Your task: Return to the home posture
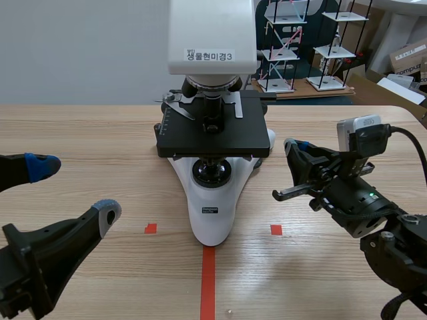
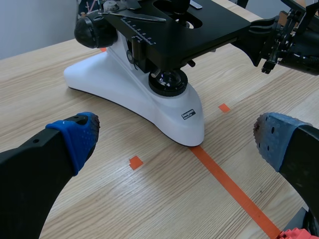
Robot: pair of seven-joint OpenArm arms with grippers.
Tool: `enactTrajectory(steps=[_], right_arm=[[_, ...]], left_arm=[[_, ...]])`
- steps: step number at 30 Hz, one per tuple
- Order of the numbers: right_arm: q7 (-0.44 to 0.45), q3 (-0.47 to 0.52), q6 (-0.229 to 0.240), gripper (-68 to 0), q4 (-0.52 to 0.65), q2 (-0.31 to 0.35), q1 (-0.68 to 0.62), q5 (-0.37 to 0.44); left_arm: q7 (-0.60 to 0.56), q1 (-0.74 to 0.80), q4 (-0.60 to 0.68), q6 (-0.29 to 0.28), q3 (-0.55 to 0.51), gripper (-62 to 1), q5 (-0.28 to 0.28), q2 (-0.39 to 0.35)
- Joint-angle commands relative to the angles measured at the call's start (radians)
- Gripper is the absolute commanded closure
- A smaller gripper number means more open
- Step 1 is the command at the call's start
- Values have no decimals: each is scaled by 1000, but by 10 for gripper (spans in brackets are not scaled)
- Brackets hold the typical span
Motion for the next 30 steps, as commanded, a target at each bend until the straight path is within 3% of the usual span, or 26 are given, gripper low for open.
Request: enactTrajectory(steps=[1, 14, 21, 30], right_arm=[[14, 4, 2, -13, 16, 1, 29, 14], [-5, 8, 2, -27, 20, 1, 25, 14], [-58, 53, 1, -249, 135, 27, -63, 14], [-61, 186, 1, -528, 396, 77, -354, -6]], left_arm=[[-14, 2, 18, -2, -3, -623, -6, 5], [-14, 2, 18, -2, -3, -623, -6, 5], [-13, 2, 18, -2, -3, -623, -6, 5], [-13, 2, 18, -2, -3, -623, -6, 5]])
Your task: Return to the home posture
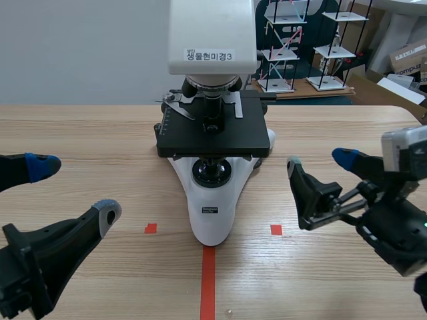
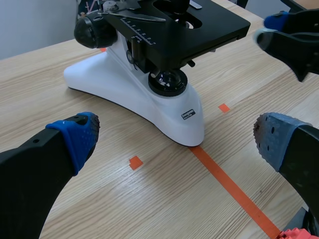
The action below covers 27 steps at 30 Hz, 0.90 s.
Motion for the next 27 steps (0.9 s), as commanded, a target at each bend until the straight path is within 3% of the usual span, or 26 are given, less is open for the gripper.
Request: enactTrajectory(steps=[1, 8, 18, 27], right_arm=[[18, 25, 1, -554, 60, 28, -40, -10], [14, 90, 1, -679, 286, 114, -271, -50], [-32, 224, 5, -679, 471, 161, -514, -91], [-42, 243, 8, -679, 535, 212, -579, -90]], left_arm=[[-13, 2, 18, -2, -3, -623, -6, 5], [-13, 2, 18, -2, -3, -623, -6, 5], [-13, 2, 18, -2, -3, -623, -6, 5], [-13, 2, 18, -2, -3, -623, -6, 5]])
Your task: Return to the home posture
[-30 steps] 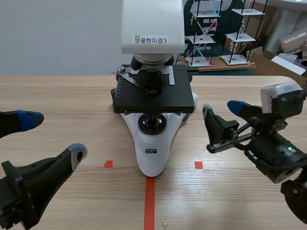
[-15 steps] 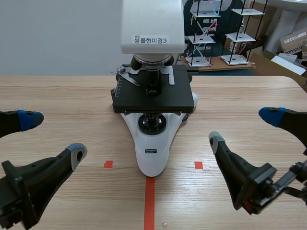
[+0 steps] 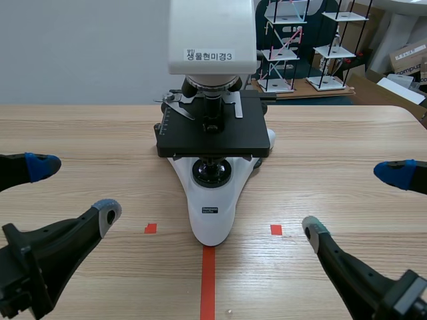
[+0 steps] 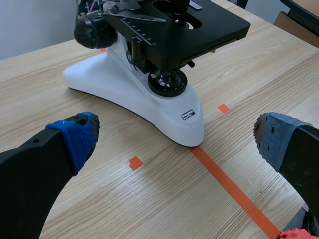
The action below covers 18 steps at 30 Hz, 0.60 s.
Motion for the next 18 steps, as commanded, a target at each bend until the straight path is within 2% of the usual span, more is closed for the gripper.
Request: enactTrajectory(steps=[1, 18], right_arm=[[13, 8, 0, -679, 14, 2, 10, 8], [38, 40, 0, -679, 14, 2, 18, 50]], left_arm=[[-13, 2, 18, -2, -3, -623, -6, 5], [-13, 2, 18, -2, -3, -623, -6, 5]])
